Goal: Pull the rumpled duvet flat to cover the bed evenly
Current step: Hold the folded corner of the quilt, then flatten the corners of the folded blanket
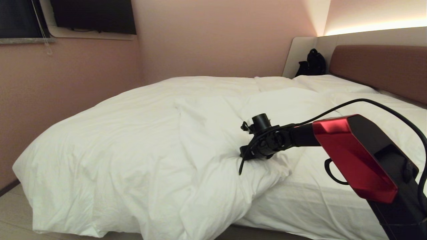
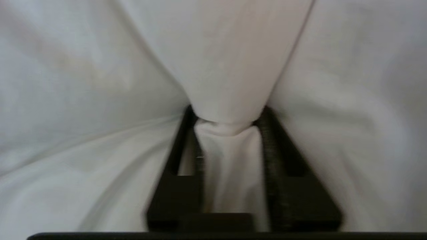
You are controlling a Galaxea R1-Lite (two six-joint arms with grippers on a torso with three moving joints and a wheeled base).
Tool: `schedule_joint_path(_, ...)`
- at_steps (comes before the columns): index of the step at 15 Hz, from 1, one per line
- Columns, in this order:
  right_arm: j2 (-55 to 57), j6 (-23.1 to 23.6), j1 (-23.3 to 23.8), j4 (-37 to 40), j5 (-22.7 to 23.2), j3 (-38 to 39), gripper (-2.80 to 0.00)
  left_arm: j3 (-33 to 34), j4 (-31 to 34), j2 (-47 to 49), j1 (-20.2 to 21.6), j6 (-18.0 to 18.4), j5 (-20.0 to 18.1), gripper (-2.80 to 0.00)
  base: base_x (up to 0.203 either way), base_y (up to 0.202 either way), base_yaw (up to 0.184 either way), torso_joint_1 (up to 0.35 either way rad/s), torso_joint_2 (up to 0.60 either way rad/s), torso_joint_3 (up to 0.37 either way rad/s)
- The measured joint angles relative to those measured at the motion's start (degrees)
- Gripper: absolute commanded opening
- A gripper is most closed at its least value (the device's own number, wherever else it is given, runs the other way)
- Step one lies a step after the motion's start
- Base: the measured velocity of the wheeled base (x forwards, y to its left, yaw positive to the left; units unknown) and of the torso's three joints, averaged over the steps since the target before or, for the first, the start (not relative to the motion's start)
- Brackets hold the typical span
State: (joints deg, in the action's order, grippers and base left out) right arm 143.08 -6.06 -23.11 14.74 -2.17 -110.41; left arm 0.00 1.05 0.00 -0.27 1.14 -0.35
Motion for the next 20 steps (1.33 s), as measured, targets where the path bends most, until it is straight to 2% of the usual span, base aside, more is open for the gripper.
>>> schedule_joint_path(5, -5.3, -1.9, 0.0, 0.7, 0.0, 1.3, -2.8, 0.0, 0.0, 0.0, 0.0, 0.0, 0.0, -2.8, 0.0, 0.0, 0.0, 0.0, 0.0, 0.0)
schedule_joint_path(8, -10.2, -2.2, 0.0, 0.5, 0.0, 5.1, -2.8, 0.0, 0.0, 0.0, 0.0, 0.0, 0.0, -2.8, 0.0, 0.0, 0.0, 0.0, 0.0, 0.0)
schedule_joint_path(15, -25.0, -0.7, 0.5, -0.1, -0.1, 20.1, -2.8, 0.0, 0.0, 0.0, 0.0, 0.0, 0.0, -2.8, 0.0, 0.0, 0.0, 0.0, 0.0, 0.0)
schedule_joint_path(20, -37.2, 1.9, 2.6, -0.7, -0.1, 36.1, -2.8, 0.0, 0.0, 0.0, 0.0, 0.0, 0.0, -2.8, 0.0, 0.0, 0.0, 0.0, 0.0, 0.0)
